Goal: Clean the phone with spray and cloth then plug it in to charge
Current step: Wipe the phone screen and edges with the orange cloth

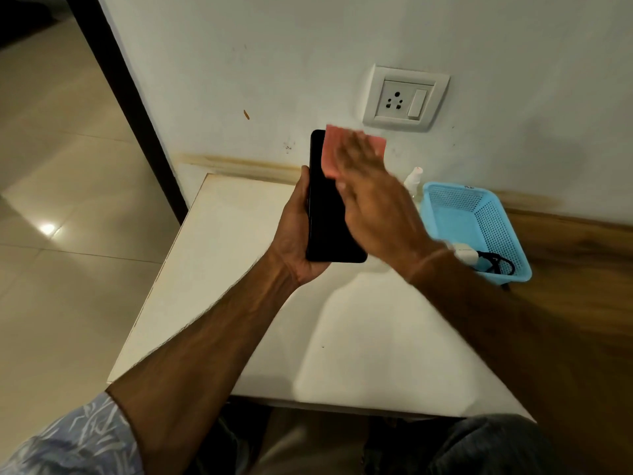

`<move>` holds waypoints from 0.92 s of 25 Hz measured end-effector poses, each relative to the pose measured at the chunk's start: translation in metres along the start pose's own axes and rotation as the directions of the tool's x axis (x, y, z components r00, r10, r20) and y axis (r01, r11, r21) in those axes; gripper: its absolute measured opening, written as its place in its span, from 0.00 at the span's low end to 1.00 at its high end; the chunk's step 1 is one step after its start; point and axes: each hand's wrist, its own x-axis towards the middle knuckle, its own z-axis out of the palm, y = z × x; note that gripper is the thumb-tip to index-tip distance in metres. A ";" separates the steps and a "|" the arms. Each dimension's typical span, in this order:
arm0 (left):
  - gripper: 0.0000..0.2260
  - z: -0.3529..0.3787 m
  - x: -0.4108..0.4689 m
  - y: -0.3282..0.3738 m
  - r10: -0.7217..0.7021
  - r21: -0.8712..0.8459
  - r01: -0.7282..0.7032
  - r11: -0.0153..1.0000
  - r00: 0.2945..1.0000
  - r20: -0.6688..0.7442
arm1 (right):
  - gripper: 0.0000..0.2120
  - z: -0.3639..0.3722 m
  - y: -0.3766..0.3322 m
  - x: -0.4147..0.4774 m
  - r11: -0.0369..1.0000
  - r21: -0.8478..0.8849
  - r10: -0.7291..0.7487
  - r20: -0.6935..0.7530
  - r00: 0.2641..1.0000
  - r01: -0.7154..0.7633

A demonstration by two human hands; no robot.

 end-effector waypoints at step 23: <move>0.24 -0.001 0.000 -0.001 0.034 -0.070 -0.036 0.997 0.999 -0.032 | 0.24 0.011 -0.008 0.024 0.999 -0.026 -0.028 -0.007 1.000 0.028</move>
